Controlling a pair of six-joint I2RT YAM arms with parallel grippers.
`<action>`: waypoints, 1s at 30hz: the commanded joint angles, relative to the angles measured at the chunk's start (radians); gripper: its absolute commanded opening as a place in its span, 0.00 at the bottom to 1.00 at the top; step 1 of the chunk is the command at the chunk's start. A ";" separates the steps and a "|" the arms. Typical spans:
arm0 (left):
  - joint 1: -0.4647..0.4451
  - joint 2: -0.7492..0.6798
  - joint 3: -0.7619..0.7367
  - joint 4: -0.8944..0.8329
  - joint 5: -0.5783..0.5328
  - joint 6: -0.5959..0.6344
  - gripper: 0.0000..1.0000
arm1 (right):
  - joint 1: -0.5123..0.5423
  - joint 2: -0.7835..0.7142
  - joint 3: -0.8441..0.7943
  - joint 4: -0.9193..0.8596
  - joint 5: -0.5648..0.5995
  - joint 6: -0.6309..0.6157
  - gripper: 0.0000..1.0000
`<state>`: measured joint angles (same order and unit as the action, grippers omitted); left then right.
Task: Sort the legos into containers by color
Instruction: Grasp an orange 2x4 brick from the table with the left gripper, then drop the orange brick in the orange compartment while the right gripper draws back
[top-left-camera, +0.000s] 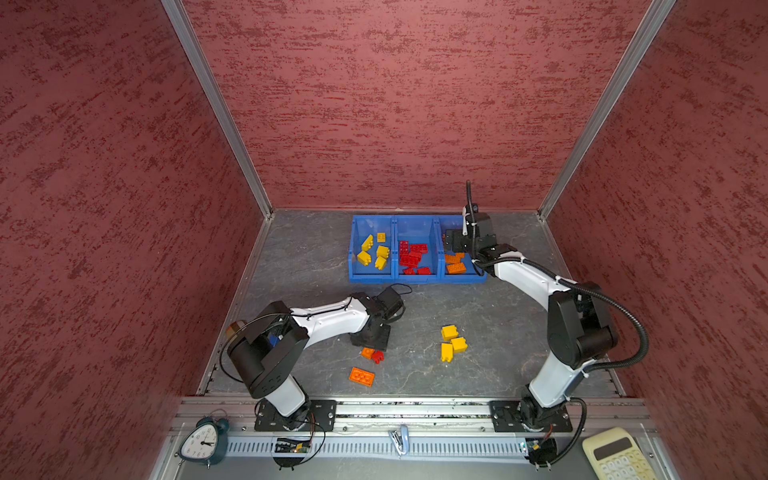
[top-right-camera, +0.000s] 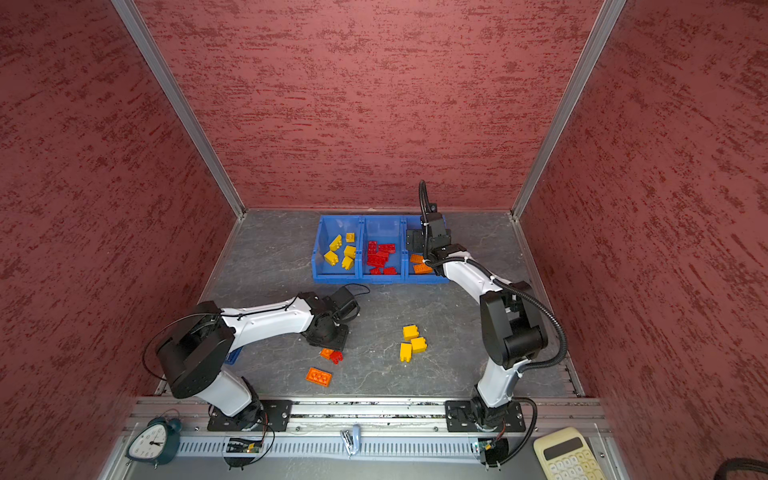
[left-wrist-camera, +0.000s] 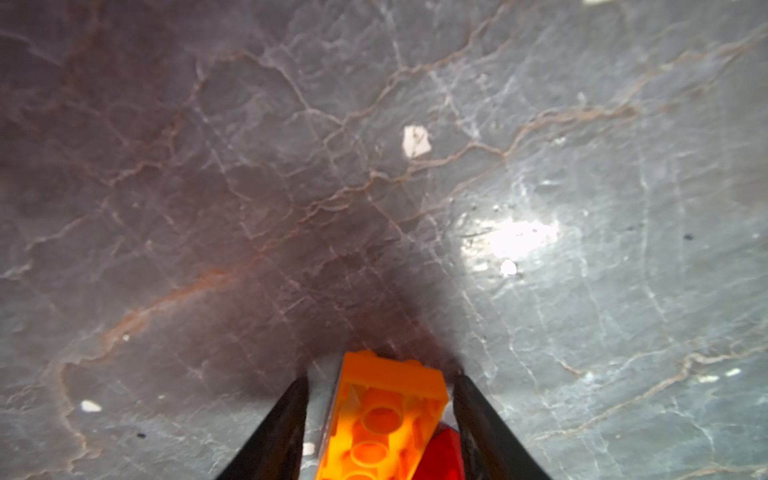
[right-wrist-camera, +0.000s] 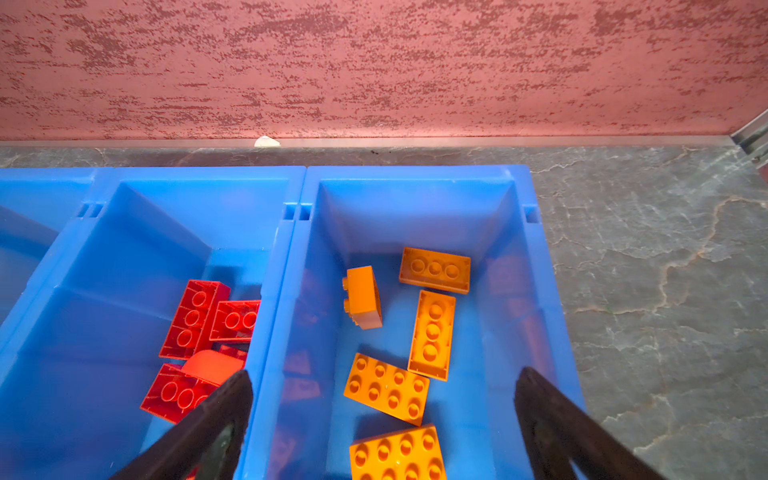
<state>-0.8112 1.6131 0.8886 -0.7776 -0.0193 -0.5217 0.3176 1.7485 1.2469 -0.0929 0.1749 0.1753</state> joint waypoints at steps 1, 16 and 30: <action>0.005 0.035 -0.023 0.011 0.051 0.010 0.52 | 0.000 -0.033 -0.010 0.030 -0.015 -0.013 0.99; 0.005 -0.026 0.132 -0.103 -0.191 0.021 0.23 | 0.000 -0.104 -0.073 0.055 -0.006 0.024 0.99; -0.006 0.093 0.534 0.272 -0.244 0.176 0.23 | -0.001 -0.313 -0.263 0.248 0.017 0.183 0.99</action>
<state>-0.8139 1.6325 1.3586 -0.6865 -0.2493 -0.4210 0.3176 1.4979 1.0084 0.0570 0.1673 0.3172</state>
